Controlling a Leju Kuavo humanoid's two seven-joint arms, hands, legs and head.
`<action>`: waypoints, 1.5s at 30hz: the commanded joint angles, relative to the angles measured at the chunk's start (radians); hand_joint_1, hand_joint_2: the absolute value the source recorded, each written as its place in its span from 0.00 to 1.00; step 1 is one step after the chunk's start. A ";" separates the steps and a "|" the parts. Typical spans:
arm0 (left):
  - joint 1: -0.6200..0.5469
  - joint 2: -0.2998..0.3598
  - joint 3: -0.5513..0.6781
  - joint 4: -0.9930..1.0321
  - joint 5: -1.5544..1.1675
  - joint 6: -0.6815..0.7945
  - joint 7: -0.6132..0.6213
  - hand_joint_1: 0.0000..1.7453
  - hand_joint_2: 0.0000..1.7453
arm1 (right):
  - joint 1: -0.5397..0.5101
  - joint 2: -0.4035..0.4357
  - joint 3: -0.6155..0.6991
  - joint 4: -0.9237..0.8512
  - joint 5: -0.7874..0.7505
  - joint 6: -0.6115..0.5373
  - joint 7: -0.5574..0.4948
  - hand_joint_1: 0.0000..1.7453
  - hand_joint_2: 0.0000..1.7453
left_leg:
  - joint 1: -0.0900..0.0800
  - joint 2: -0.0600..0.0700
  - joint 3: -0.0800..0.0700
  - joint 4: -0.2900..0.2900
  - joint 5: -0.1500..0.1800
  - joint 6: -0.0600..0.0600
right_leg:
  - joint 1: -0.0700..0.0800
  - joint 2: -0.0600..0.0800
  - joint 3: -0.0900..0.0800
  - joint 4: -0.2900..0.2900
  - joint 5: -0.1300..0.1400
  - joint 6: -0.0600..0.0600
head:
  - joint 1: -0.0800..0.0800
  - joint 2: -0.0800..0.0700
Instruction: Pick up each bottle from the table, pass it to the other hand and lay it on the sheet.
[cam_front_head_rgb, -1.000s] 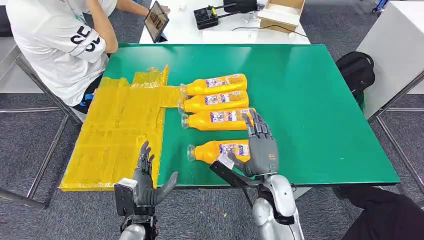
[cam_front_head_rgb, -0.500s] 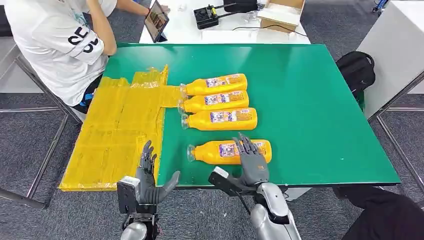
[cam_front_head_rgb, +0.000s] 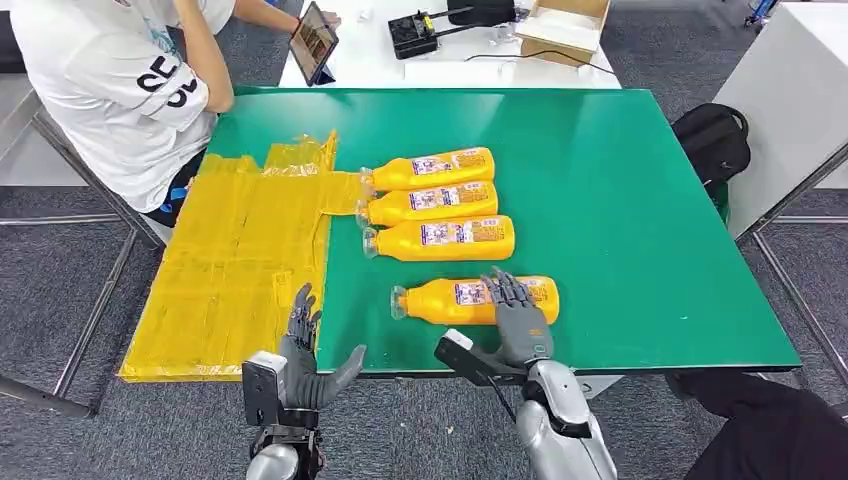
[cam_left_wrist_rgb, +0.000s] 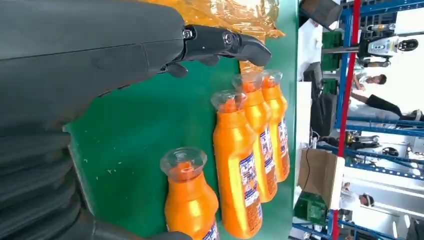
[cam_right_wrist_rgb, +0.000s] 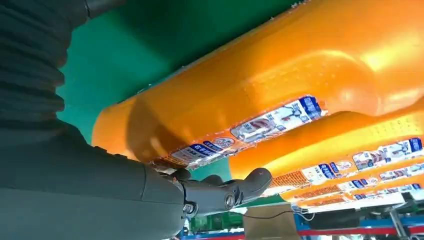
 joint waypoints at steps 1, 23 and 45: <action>-0.046 -0.031 0.007 0.088 0.007 0.000 0.004 0.00 1.00 | -0.086 -0.031 -0.014 0.119 0.020 0.026 0.035 0.00 1.00 | 0.000 0.000 0.003 -0.001 -0.001 0.001 | 0.000 -0.001 0.003 -0.001 -0.001 -0.002 | 0.000 0.000; -0.060 -0.031 0.000 0.118 0.024 -0.002 0.002 0.00 1.00 | -0.136 -0.062 -0.019 0.205 0.012 0.041 0.035 0.00 1.00 | 0.000 -0.001 0.004 -0.001 -0.001 0.001 | 0.001 -0.002 0.005 -0.001 -0.001 -0.002 | 0.000 0.000; -0.060 -0.031 0.000 0.121 0.030 -0.006 0.000 0.00 1.00 | -0.153 -0.070 0.024 0.181 0.019 0.036 0.032 0.00 1.00 | 0.000 0.000 0.002 0.000 0.000 0.001 | 0.000 -0.001 0.003 0.000 -0.001 -0.002 | 0.000 0.000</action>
